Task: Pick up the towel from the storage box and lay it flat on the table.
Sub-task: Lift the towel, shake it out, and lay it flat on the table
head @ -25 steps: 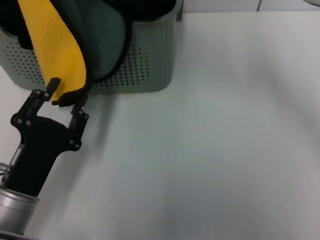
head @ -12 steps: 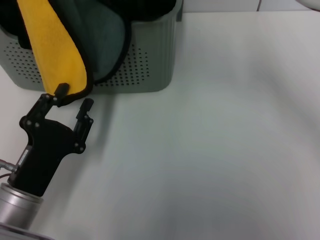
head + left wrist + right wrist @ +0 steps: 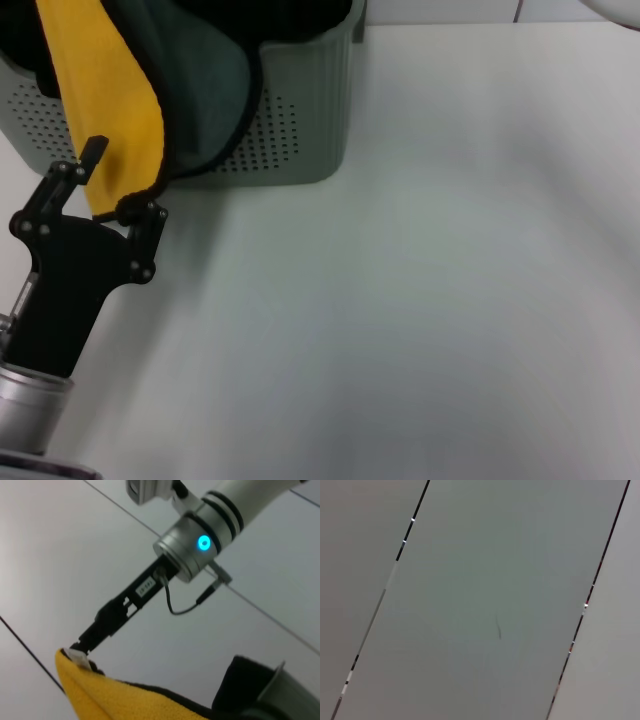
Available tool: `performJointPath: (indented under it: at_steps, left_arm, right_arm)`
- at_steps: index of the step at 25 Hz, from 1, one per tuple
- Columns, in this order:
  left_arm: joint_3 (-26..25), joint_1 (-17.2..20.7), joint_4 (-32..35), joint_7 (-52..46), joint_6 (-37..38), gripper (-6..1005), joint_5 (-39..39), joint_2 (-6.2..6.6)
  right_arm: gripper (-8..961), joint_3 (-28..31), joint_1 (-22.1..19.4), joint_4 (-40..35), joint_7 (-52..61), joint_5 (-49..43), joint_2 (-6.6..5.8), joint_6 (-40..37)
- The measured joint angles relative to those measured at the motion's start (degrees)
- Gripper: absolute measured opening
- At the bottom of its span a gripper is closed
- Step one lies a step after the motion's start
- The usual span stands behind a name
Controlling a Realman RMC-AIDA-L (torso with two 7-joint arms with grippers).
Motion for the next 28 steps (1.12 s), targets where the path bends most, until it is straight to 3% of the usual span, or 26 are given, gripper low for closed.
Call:
performJointPath:
  at_steps: [8, 16, 21, 28]
  left_arm:
    - [1.5, 0.9, 2.6, -10.9, 2.1, 469, 2.6, 0.0]
    - [2.0, 0.8, 3.3, -13.8, 2.2, 465, 3.4, 0.0]
    - [6.4, 1.4, 9.6, -26.4, 1.9, 327, 4.0, 0.41]
    - [7.3, 3.2, 17.1, -44.8, 2.9, 71, 4.3, 0.7]
  right_arm:
    - [38, 0.6, 0.0, 0.3, -0.9, 0.2, 0.0, 0.1]
    - [38, 0.4, 0.0, 0.7, -2.7, 2.3, 0.0, -0.3]
    - [38, 0.4, 0.0, 1.2, -2.8, 2.9, 0.0, -1.1]
    - [38, 0.6, -2.1, 1.9, -2.5, 3.5, 0.0, -3.1]
